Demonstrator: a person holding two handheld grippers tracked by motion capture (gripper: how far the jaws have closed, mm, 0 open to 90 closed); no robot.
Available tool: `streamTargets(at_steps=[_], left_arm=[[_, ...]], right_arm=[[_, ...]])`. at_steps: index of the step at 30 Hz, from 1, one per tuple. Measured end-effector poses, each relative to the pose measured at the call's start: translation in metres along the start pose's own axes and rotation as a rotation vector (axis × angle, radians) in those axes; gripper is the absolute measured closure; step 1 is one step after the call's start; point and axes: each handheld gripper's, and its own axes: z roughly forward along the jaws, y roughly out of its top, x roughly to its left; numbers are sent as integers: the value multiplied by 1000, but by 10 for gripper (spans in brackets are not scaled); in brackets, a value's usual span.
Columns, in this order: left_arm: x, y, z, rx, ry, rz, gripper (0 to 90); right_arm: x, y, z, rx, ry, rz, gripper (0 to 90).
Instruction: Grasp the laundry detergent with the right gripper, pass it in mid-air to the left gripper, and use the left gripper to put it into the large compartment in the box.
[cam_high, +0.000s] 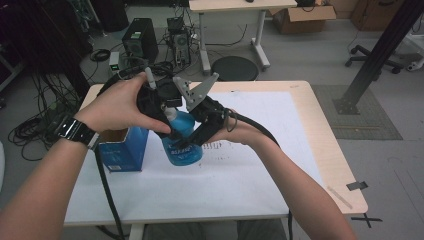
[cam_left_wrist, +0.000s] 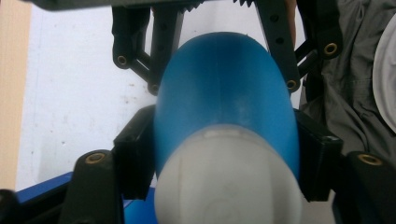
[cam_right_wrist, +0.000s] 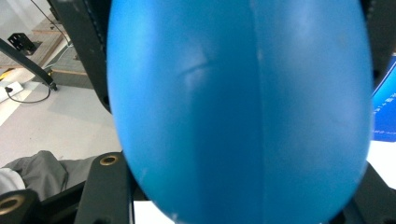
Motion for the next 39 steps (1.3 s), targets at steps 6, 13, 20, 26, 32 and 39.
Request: streamTargets(at_steps=[6, 13, 20, 26, 32, 39], left_arm=[[0, -1, 0, 4, 2, -10, 375], [1, 1, -1, 9, 2, -34, 380], [11, 0, -14, 40, 11, -131, 381], [26, -5, -38, 78, 99, -291, 381], [48, -21, -68, 47, 195, -599, 381], [70, -53, -94, 43, 268, -916, 381]], right_arm=[[0, 0, 1, 3, -1, 5, 418], [-2, -1, 1, -4, 7, 13, 410], [-6, -9, 0, 39, -59, 19, 123], [-9, -29, -11, 199, -164, 8, 88], [-6, -53, -27, 440, -249, -46, 89], [-3, -86, -60, 638, -292, -17, 90]])
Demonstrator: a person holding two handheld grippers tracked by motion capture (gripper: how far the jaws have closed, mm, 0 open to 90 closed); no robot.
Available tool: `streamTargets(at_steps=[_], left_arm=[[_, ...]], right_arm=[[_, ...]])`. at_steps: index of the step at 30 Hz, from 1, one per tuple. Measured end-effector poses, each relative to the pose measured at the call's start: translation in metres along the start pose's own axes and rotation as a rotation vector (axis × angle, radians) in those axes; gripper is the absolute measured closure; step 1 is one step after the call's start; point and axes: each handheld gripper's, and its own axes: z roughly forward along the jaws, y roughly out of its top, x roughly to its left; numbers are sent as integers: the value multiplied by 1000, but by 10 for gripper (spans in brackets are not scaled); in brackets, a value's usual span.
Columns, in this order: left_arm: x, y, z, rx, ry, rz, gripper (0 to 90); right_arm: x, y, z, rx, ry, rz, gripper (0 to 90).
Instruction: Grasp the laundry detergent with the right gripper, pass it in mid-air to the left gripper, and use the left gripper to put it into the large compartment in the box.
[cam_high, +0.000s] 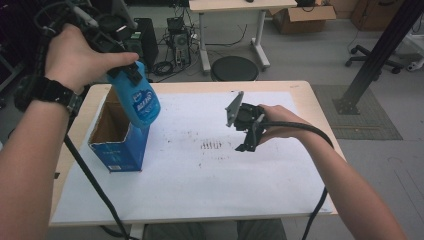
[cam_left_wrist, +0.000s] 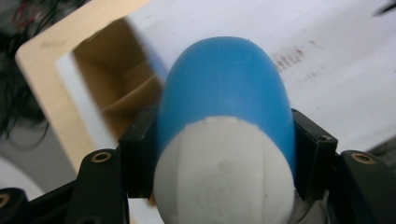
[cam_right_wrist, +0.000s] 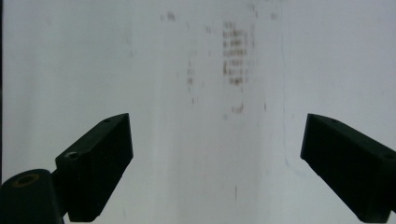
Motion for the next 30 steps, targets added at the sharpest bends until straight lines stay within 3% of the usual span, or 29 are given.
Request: streamTargets(at_steps=[2, 3, 4, 10, 19, 24, 30], left_arm=[[11, -3, -2, 6, 26, -68, 381], [11, -3, -2, 6, 26, -68, 381], [23, -6, -3, 13, 49, -130, 381], [45, -14, 1, 12, 73, -232, 381], [60, -21, 20, 17, 113, -318, 382], [65, -26, 30, 21, 113, -339, 381], [70, -36, 58, 42, 118, -358, 382]], right_arm=[[-1, -15, -3, 42, -12, 8, 91], [-1, -22, -5, 62, -16, 20, 91], [-2, -32, -7, 85, -18, 28, 91], [-2, -66, -18, 156, -35, 70, 91], [0, -94, -32, 170, -47, 113, 96], [2, -101, -35, 181, -52, 117, 96], [2, -104, -38, 175, -52, 124, 96]])
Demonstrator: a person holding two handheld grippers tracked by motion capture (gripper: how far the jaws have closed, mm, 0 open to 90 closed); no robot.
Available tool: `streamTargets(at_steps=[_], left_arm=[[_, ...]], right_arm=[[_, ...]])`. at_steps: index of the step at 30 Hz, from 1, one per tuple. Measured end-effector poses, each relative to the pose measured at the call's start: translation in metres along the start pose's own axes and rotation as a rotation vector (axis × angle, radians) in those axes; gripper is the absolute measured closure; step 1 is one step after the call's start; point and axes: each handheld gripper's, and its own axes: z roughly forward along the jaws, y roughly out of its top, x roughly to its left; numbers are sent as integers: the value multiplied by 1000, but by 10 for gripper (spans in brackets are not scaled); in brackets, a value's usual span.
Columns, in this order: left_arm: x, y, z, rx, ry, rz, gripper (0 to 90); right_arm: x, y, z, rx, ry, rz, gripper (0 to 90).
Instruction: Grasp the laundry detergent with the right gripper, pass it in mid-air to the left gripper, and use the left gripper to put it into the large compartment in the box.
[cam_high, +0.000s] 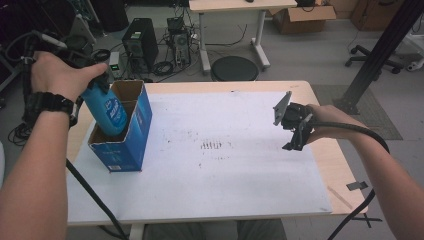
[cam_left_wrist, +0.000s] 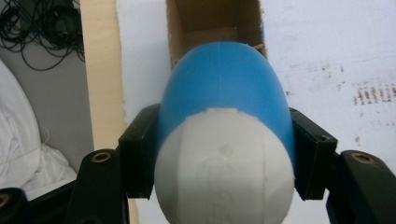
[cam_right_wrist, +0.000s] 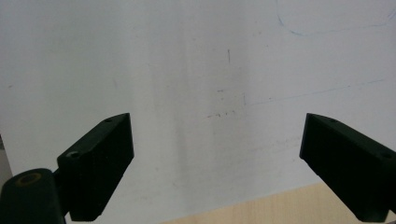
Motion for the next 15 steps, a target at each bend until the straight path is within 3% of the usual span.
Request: streamTargets(at_steps=[15], left_arm=[[1, -14, 62, 56, -19, -1, 381]], right_arm=[[1, 0, 1, 7, -5, -3, 97]])
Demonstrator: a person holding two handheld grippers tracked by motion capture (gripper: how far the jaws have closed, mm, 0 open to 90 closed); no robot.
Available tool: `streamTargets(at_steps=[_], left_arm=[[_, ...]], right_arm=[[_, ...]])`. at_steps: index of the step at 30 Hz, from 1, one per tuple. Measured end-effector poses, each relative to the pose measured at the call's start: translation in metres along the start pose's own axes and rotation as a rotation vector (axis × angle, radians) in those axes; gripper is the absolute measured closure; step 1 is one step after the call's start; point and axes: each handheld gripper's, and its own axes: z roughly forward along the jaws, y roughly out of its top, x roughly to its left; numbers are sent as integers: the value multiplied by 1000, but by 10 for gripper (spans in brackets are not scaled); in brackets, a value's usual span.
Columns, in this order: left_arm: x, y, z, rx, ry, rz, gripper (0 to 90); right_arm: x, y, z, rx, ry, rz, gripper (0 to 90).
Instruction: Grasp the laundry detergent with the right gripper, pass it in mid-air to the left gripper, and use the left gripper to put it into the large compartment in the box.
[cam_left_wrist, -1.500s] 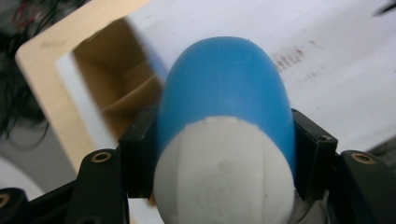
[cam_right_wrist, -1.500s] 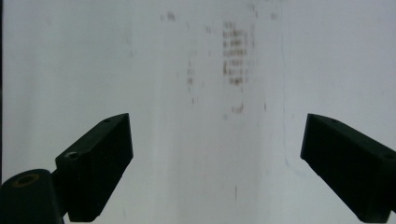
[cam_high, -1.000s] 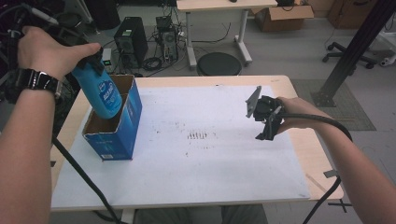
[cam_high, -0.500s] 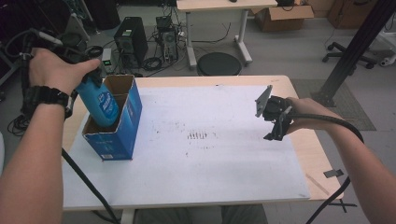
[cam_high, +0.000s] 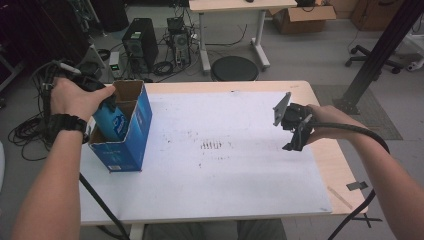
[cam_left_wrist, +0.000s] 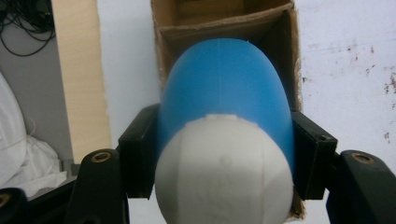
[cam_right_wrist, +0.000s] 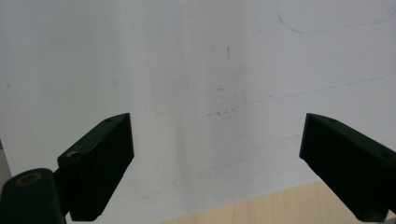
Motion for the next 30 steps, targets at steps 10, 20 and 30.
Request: streamTargets(at_steps=[10, 20, 30], left_arm=[[-3, -2, 24, 24, 4, 7, 382], [-4, -5, 40, 44, 23, 7, 381], [-6, -6, 51, 53, 21, 21, 381]], right_arm=[[1, -5, 0, 2, -3, 13, 96], [1, -7, 2, 1, 2, 13, 96], [1, -6, 4, 0, 4, 14, 96]])
